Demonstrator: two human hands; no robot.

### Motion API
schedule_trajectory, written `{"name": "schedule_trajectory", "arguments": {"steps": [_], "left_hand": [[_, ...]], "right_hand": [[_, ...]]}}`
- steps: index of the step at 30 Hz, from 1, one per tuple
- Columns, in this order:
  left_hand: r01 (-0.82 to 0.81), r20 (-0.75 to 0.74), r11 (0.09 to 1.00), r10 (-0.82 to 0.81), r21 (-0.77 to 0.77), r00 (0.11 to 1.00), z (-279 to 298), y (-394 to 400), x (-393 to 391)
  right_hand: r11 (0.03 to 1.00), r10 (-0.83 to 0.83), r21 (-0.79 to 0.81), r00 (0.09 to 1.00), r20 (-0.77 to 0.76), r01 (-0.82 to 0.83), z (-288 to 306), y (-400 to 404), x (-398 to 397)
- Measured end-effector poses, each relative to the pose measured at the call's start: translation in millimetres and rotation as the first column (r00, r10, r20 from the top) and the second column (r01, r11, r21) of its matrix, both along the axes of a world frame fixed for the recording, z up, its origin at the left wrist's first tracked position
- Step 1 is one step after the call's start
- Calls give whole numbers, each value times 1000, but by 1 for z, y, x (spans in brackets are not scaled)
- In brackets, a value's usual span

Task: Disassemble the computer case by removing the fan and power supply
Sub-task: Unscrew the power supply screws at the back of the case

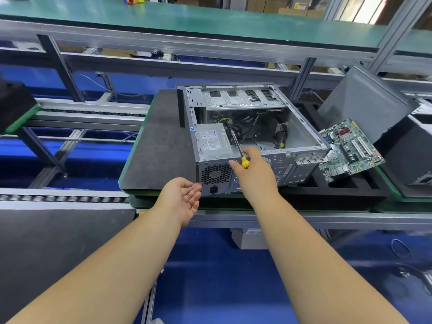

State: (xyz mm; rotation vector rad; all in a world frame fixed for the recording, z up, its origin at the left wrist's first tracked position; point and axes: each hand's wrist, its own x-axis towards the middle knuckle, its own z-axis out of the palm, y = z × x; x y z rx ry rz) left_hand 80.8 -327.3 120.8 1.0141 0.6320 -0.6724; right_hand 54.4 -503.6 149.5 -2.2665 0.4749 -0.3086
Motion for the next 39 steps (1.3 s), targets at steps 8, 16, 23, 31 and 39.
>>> {"name": "schedule_trajectory", "arguments": {"steps": [8, 16, 23, 31, 39], "left_hand": [[90, -76, 990, -83, 105, 994, -23, -14, -8], [135, -74, 986, -127, 103, 989, -45, -37, -14], [191, -38, 981, -190, 33, 981, -55, -54, -11], [179, -4, 984, -179, 16, 984, -67, -68, -5], [172, 28, 985, -173, 28, 985, -70, -71, -3]], "right_hand": [[977, -24, 213, 987, 156, -10, -39, 3, -41], [969, 16, 248, 999, -50, -3, -87, -6, -57], [952, 5, 295, 963, -269, 78, -108, -6, -59], [921, 24, 363, 907, -419, 144, -119, -5, -56], [911, 29, 385, 907, -420, 149, -115, -3, -53]]}}
